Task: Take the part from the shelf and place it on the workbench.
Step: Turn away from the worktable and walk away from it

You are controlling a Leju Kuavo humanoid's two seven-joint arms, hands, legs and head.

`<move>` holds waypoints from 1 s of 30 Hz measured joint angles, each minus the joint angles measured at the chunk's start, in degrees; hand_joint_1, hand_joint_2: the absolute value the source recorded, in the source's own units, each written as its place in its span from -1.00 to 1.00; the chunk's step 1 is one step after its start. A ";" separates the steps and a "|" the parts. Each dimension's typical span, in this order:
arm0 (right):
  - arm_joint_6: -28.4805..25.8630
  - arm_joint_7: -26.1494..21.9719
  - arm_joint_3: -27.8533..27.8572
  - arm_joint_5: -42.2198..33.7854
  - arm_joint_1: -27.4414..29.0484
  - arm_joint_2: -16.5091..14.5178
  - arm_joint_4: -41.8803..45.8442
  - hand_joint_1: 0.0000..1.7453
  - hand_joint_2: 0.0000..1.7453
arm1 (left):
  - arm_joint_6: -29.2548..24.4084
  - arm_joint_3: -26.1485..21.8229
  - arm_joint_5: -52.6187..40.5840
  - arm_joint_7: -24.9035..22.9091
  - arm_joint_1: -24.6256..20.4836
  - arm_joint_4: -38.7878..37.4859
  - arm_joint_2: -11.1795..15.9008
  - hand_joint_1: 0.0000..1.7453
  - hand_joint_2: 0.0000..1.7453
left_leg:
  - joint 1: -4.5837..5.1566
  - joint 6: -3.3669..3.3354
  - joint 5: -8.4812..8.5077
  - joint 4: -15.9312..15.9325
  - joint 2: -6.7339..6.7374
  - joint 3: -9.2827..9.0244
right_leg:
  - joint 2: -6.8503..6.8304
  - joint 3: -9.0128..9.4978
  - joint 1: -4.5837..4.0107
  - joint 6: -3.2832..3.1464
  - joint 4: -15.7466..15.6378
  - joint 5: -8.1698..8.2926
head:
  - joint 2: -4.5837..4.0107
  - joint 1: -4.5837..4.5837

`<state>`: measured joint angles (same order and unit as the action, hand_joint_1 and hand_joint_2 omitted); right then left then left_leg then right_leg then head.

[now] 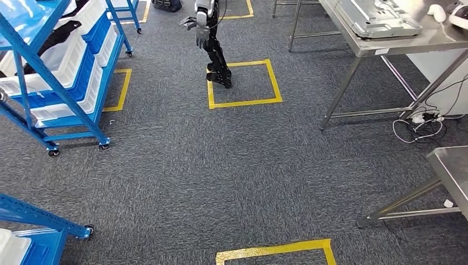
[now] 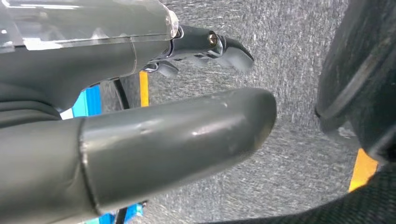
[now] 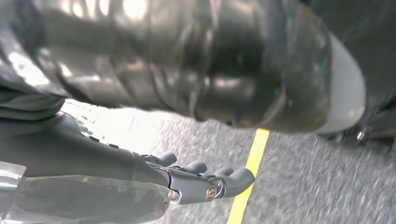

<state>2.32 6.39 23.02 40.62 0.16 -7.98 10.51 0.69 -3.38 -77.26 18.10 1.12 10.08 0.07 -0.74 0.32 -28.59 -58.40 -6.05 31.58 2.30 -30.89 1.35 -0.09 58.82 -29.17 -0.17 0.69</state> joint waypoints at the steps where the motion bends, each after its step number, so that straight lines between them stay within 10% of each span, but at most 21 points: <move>1: 0.01 0.01 0.00 0.03 0.02 0.02 0.00 -1.00 -1.00 | 0.02 0.02 -0.05 0.01 -0.02 -0.01 0.02 -1.00 -1.00 | 0.02 0.26 -0.96 -1.52 1.39 0.66 | -0.78 0.14 0.04 -0.42 -0.23 0.07 | 0.00 -0.01; 3: 0.06 0.03 0.00 0.11 0.14 0.01 0.00 -1.00 -1.00 | 0.05 0.09 -0.17 0.02 -0.21 -0.01 0.04 -1.00 -1.00 | 0.07 0.71 -4.41 -7.94 4.60 3.74 | -2.37 0.27 -0.09 -1.01 -0.39 0.00 | 0.00 -0.04; 6: 0.11 0.11 0.00 0.26 0.20 0.00 0.00 -1.00 -1.00 | 0.07 0.28 -0.24 0.08 -0.32 -0.01 -0.01 -1.00 -1.00 | -0.02 1.07 -6.89 -16.01 5.70 7.89 | -4.81 0.31 -0.32 -1.24 -0.31 -0.33 | 0.00 -0.05; 12: 0.11 0.15 0.00 0.45 0.02 -0.02 0.00 -1.00 -1.00 | 0.07 0.63 -0.73 0.16 -0.37 -0.01 -0.01 -1.00 -1.00 | 0.72 -0.46 0.17 0.23 9.42 -0.13 | -8.33 1.50 -0.81 -0.11 -0.31 -1.29 | 0.00 -0.02; 14: 0.11 0.15 0.00 0.48 -0.19 -0.02 0.01 -1.00 -1.00 | 0.07 0.90 -0.83 0.17 -0.21 -0.01 -0.02 -1.00 -1.00 | 0.68 -1.10 0.37 0.51 8.23 -0.15 | -9.09 1.89 -0.91 0.54 -0.54 -1.44 | 0.00 -0.02; 16: 0.08 0.17 0.01 0.49 -0.29 -0.01 0.02 -1.00 -1.00 | 0.07 1.18 -0.90 0.18 -0.10 -0.01 -0.05 -1.00 -1.00 | 0.36 -1.78 0.87 1.17 7.09 -0.49 | -6.97 1.61 -0.77 1.16 0.86 -2.73 | 0.00 0.01; 20: -0.07 0.21 0.02 0.50 -0.08 0.00 0.02 -1.00 -1.00 | 0.09 1.41 -0.97 0.17 -0.23 -0.01 -0.09 -1.00 -1.00 | 0.29 -2.53 1.23 1.47 4.89 -0.48 | -2.47 -5.02 -0.51 1.67 13.97 -8.88 | 0.00 0.02; 22: -0.09 0.21 0.02 0.51 -0.06 -0.01 0.02 -1.00 -1.00 | 0.09 1.50 -1.10 0.21 -0.18 -0.01 -0.10 -1.00 -1.00 | 0.31 -2.49 1.17 1.38 3.37 -0.61 | -2.31 -6.22 -0.47 1.73 15.12 -7.36 | 0.00 0.01; 26: -0.09 0.23 0.02 0.52 0.22 0.01 0.00 -1.00 -1.00 | 0.09 1.84 -1.31 0.36 -0.29 -0.02 -0.23 -1.00 -1.00 | 0.36 -1.63 0.63 0.70 0.29 -0.57 | 1.19 -1.22 -0.12 1.22 1.94 0.06 | 0.00 0.02; 30: -0.12 0.23 0.02 0.55 -0.15 0.01 -0.02 -1.00 -1.00 | 0.08 1.96 -1.39 0.49 0.10 -0.03 -0.24 -1.00 -1.00 | 0.23 -0.30 0.40 0.36 -1.09 0.06 | 0.35 -0.45 -0.25 0.18 0.26 0.24 | 0.00 0.00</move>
<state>2.19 6.62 23.04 41.17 0.01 -7.97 10.49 0.77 -1.43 -78.65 18.59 1.22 10.05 -0.16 -0.51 0.02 -28.18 -58.04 -7.13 31.64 2.65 -31.34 1.10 0.09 59.07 -28.93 -0.17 0.69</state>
